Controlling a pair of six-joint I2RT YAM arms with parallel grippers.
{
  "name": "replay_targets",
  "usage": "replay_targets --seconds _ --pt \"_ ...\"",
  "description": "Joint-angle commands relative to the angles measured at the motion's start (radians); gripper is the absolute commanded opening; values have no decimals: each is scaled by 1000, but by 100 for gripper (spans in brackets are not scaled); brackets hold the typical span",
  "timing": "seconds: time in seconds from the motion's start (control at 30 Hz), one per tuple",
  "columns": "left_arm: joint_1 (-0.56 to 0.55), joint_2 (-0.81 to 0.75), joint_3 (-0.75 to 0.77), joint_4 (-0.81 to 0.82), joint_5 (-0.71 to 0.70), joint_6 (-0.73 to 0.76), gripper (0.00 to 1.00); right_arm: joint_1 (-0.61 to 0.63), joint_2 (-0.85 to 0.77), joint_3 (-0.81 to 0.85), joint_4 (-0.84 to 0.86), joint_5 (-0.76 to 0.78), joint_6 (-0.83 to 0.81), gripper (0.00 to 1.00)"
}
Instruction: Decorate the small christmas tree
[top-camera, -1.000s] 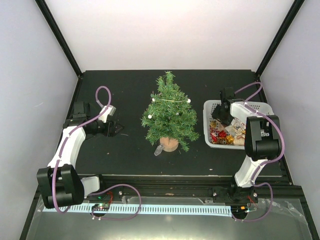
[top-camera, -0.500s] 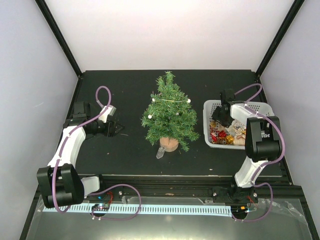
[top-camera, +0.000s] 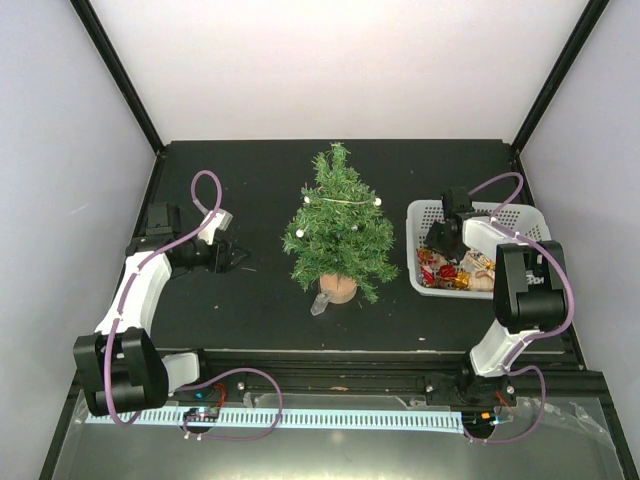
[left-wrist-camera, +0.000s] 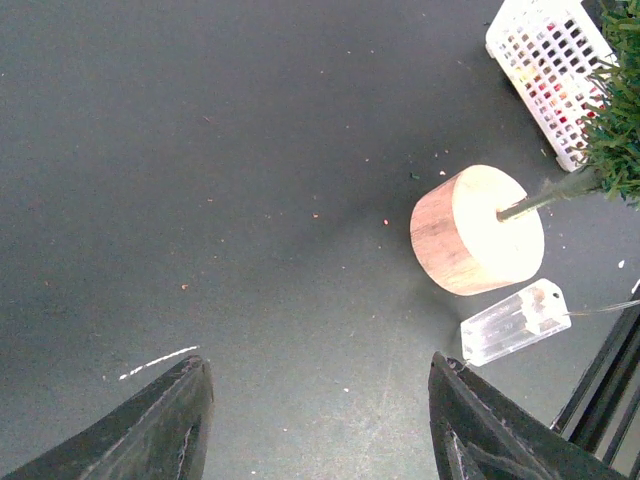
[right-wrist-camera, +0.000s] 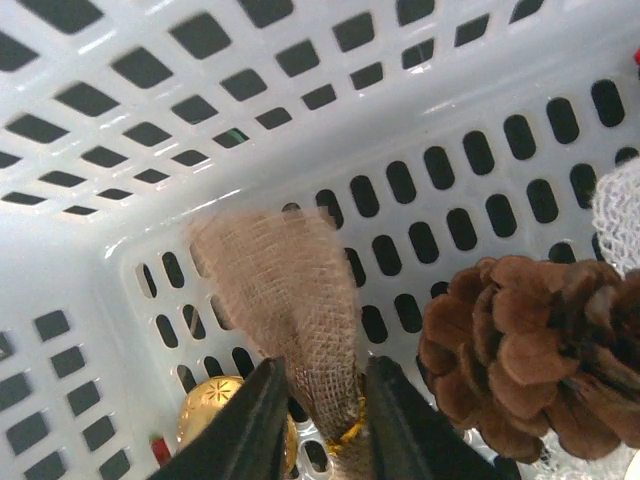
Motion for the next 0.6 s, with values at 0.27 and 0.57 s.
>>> replay_targets --seconds 0.27,0.57 --pt "7 -23 32 -16 51 25 60 7 -2 15 16 34 -10 1" --pt "8 -16 35 -18 62 26 60 14 -166 67 -86 174 -12 1"
